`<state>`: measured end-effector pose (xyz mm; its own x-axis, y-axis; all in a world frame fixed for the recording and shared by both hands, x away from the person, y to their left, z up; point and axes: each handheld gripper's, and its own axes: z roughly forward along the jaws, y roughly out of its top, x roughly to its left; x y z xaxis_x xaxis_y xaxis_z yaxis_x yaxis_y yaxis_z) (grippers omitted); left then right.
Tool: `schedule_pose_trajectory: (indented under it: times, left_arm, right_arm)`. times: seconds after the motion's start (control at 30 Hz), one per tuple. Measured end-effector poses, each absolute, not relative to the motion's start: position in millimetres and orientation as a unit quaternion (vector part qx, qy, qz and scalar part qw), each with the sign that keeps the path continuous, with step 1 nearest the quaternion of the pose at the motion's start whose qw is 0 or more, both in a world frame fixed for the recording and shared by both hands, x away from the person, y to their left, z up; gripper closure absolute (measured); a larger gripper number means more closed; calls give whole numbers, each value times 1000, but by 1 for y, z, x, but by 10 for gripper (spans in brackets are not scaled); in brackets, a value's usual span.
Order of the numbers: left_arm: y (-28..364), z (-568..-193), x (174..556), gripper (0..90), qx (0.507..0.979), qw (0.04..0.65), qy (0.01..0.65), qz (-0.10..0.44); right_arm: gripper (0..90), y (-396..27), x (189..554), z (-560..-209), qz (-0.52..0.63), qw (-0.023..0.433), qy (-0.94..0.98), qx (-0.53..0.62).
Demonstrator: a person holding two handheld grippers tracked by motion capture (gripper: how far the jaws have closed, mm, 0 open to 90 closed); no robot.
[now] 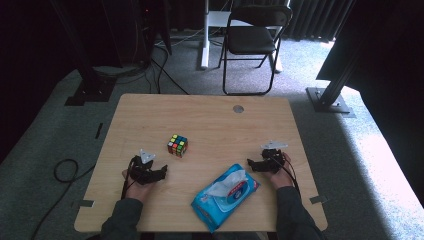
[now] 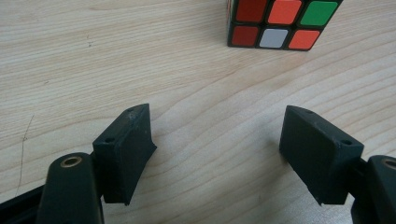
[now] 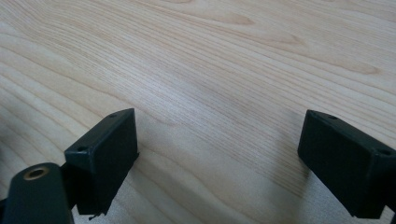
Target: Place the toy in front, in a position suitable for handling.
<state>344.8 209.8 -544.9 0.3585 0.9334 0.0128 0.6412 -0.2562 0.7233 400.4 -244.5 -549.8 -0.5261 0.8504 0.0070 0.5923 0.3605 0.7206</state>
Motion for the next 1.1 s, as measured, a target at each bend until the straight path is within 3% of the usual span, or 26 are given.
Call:
schedule_pose_trajectory:
  times: [0.9,1.1]
  left_arm:
    - [210,-541,349,262,761,307,530,215]
    - [210,-527,351,253,758,334,521,207]
  right_arm:
    - [118,-244,400,-550,344,188,803,449]
    - [118,-244,400,-550,344,188,803,449]
